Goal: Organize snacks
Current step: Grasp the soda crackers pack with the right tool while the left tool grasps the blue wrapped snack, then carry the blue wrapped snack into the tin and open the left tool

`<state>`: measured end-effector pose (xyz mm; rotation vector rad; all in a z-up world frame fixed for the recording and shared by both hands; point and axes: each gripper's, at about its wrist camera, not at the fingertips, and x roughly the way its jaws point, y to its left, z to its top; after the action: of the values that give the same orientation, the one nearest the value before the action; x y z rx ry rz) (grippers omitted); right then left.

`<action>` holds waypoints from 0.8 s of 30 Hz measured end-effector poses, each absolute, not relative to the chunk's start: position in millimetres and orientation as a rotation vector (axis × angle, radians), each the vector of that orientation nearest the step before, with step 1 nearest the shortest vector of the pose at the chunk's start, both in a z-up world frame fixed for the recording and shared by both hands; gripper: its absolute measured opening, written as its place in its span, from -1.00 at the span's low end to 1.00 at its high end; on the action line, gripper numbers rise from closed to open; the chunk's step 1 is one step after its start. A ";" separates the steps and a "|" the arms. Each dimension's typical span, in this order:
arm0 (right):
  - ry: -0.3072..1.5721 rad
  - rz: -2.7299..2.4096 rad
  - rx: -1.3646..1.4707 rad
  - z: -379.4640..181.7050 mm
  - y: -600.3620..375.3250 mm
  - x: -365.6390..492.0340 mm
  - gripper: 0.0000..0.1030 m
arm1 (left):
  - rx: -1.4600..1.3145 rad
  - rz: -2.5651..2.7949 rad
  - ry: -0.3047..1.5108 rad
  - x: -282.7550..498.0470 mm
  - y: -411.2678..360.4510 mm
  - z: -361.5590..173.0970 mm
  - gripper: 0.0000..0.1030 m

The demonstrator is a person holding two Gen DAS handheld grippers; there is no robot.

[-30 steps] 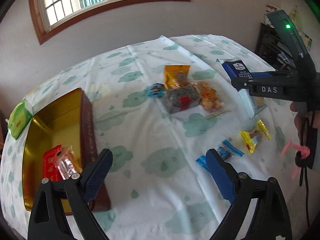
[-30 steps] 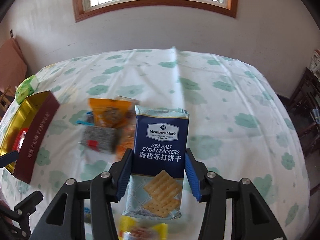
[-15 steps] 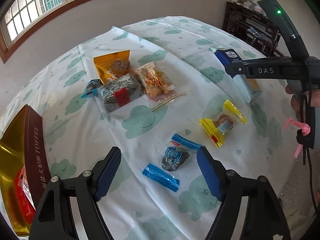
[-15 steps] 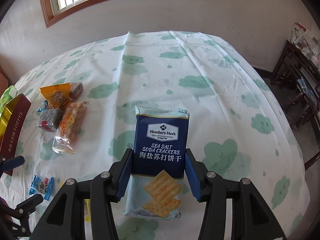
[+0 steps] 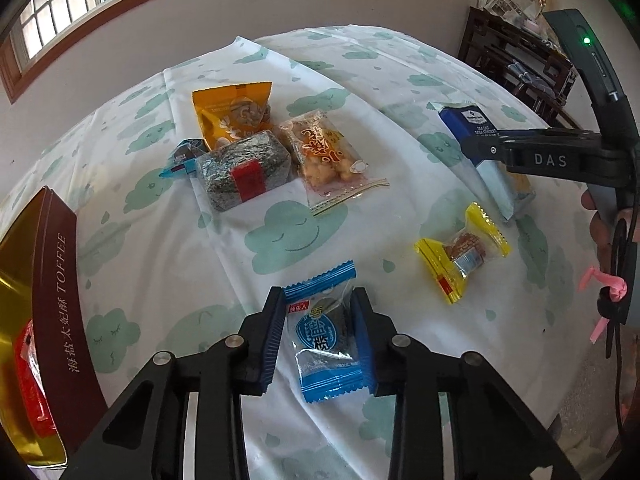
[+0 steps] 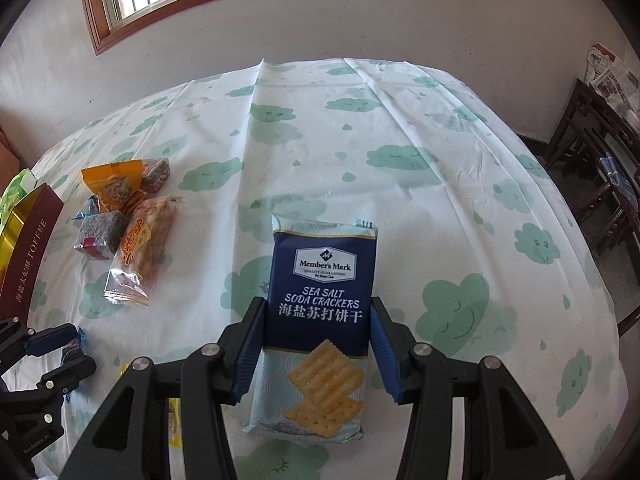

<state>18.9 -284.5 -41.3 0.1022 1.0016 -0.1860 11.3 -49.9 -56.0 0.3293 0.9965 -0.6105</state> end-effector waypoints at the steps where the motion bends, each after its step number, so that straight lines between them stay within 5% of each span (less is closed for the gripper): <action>1: 1.005 -0.185 0.101 -42.1 -283.8 18.9 -0.01 | 0.326 -0.610 0.996 11.0 -49.2 -55.8 -0.43; 24: 1.043 -0.213 0.075 -53.3 -280.8 25.1 0.01 | 0.234 -0.344 0.896 55.3 43.3 11.9 -0.45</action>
<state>25.1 -280.8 -53.3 0.0745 1.0434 -0.2130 55.3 43.3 11.9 0.2341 0.8959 -0.3443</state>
